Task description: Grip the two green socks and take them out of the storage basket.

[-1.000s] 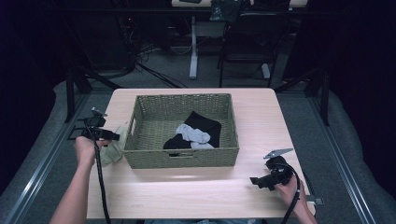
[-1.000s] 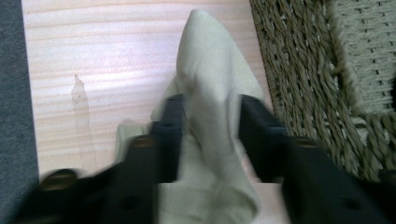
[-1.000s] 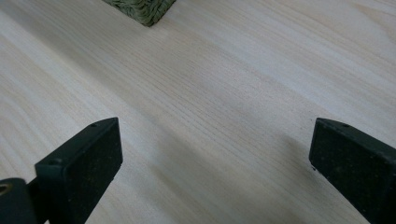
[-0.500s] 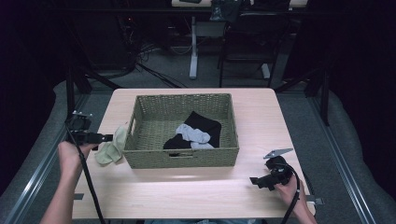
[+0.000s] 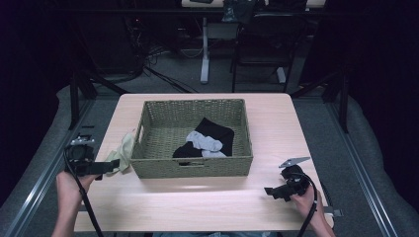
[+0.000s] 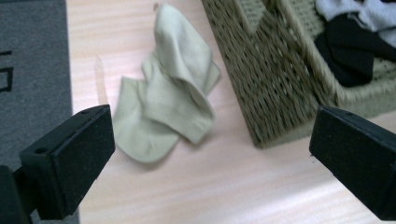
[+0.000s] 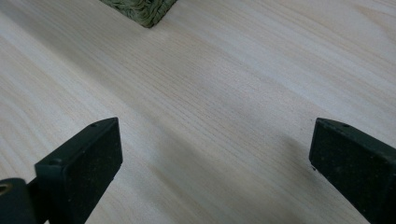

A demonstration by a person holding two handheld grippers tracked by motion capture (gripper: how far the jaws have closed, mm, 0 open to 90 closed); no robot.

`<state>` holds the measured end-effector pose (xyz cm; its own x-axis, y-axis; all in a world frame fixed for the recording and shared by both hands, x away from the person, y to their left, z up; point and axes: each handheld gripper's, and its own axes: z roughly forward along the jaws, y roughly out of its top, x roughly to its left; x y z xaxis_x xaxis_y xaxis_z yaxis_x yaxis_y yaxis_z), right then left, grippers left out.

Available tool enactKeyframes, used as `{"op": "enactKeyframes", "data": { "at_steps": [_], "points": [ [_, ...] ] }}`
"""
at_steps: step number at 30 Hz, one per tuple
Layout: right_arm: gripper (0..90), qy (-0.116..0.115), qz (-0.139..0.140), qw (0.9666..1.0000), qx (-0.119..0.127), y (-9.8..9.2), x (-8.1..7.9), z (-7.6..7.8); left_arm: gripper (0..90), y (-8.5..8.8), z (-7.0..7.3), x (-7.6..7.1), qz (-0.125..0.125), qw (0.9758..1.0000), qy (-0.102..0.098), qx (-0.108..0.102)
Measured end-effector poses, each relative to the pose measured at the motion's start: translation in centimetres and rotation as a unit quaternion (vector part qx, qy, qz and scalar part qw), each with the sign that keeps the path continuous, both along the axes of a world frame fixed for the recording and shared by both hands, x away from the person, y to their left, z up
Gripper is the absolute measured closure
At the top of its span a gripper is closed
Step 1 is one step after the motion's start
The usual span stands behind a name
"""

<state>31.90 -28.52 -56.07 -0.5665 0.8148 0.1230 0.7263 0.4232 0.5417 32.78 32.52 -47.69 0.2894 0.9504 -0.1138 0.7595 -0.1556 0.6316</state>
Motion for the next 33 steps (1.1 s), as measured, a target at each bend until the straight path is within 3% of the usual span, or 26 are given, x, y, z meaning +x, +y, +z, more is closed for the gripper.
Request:
{"op": "enactKeyframes", "data": {
  "at_steps": [8,17,21,33],
  "points": [
    [1.9,-0.001,-0.001,1.0000,-0.001,0.0,0.0,-0.1,0.1,-1.4,-2.3,-2.0,-0.013,0.9999,0.002,0.002],
    [1.9,0.000,0.003,1.0000,0.002,0.0,0.0,0.0,0.0,-1.7,-4.4,-3.5,0.008,0.9998,-0.009,0.014],
    [1.9,-0.001,-0.001,1.0000,0.004,0.0,0.0,0.0,0.0,-1.0,-4.9,-3.5,0.018,0.9998,-0.007,0.005],
    [1.9,0.001,0.002,1.0000,0.008,0.0,0.0,0.0,0.0,-0.5,-5.0,-3.4,0.022,0.9997,-0.014,0.006]
  ]
}}
